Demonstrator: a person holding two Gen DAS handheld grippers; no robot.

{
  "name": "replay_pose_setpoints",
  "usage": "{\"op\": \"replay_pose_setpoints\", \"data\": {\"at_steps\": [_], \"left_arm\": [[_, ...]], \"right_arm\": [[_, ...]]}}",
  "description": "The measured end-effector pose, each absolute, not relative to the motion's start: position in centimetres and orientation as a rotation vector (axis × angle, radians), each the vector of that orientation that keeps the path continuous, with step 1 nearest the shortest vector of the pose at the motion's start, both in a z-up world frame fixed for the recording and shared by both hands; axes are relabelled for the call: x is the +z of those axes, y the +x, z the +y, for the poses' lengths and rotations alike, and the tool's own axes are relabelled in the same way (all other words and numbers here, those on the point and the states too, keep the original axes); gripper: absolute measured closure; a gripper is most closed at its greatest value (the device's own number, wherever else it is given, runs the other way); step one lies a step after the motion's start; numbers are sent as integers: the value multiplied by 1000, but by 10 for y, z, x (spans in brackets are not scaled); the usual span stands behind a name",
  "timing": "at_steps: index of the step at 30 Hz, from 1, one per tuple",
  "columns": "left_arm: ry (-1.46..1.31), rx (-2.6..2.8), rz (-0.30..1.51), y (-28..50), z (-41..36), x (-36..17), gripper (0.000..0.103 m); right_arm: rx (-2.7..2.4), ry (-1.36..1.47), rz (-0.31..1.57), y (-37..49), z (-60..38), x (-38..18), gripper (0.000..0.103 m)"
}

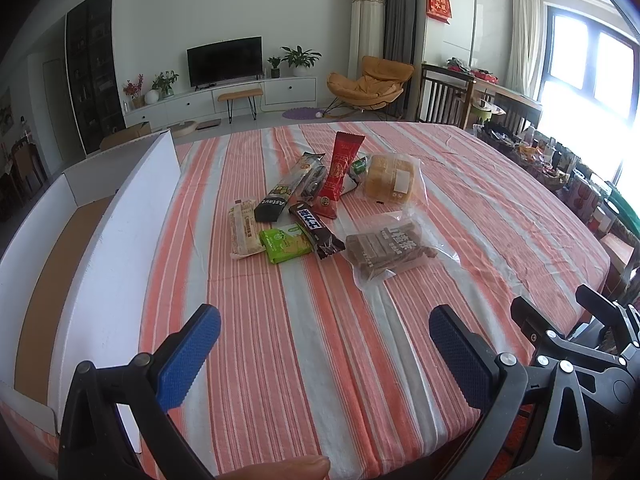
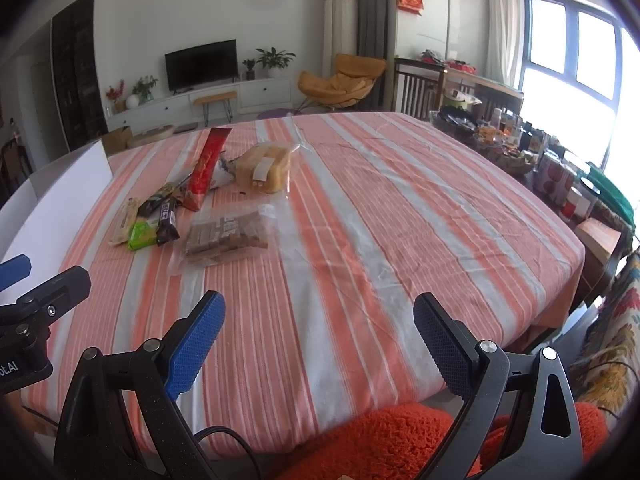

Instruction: Organize snacks

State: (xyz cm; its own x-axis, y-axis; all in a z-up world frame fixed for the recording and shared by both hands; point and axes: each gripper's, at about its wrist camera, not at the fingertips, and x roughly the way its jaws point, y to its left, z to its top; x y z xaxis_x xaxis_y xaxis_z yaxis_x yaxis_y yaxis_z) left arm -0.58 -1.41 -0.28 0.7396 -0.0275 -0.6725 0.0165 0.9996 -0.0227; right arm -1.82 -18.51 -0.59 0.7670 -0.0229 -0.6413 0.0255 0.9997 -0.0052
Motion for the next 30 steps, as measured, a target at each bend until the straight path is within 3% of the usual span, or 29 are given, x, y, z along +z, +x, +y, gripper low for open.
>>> {"op": "replay_pose_setpoints", "data": {"at_steps": [30], "left_arm": [[-22, -33, 758, -3, -12, -7, 0]], "right_arm": [[-26, 6, 700, -18, -186, -7, 6]]}}
